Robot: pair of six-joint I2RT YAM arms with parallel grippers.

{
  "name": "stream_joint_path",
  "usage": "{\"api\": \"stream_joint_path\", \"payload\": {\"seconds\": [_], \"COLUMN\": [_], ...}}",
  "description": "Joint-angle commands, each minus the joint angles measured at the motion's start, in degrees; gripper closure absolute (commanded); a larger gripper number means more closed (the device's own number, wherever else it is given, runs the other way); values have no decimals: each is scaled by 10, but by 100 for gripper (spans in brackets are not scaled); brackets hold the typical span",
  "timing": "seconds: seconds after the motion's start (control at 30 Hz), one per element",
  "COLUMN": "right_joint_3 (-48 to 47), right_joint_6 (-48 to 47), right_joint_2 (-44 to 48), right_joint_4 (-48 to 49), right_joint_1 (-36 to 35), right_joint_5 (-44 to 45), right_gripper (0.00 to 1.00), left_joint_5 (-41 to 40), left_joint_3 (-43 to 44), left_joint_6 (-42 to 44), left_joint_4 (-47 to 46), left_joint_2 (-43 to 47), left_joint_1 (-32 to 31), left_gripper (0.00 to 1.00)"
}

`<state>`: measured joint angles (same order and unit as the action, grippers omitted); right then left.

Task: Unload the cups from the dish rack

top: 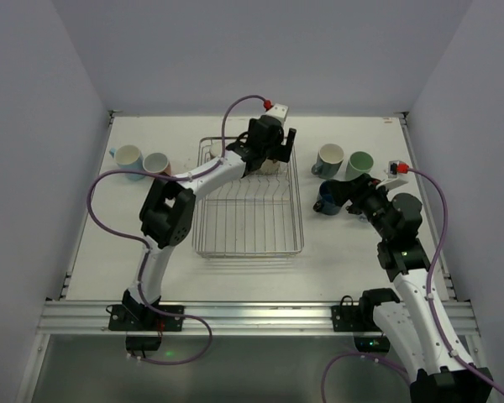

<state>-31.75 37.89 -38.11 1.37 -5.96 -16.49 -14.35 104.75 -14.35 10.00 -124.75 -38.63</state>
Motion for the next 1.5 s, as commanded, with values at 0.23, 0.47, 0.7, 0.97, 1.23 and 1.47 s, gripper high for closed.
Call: {"api": "stream_joint_path", "payload": {"seconds": [0.23, 0.47, 0.7, 0.97, 1.23, 1.47], "right_joint_3": [-5, -18, -35, -39, -39, -42], "right_joint_6": [-4, -11, -4, 1, 1, 10], "right_joint_2": [-11, -10, -15, -8, -16, -31], "right_joint_4": [24, 14, 6, 0, 5, 18], "right_joint_1": [0, 0, 0, -1, -2, -12], "right_joint_5": [-23, -23, -48, -55, -57, -74], "right_gripper": [32, 31, 29, 23, 24, 22], "left_joint_5": [-8, -2, 14, 22, 29, 79], "left_joint_3": [-12, 14, 22, 6, 13, -28], "left_joint_6": [14, 20, 29, 25, 25, 6], "left_joint_4": [-26, -19, -28, -19, -31, -85], "left_joint_2": [-23, -45, -33, -52, -54, 43], "left_joint_1": [2, 4, 6, 10, 12, 11], "left_gripper": [8, 17, 34, 3, 46, 69]}}
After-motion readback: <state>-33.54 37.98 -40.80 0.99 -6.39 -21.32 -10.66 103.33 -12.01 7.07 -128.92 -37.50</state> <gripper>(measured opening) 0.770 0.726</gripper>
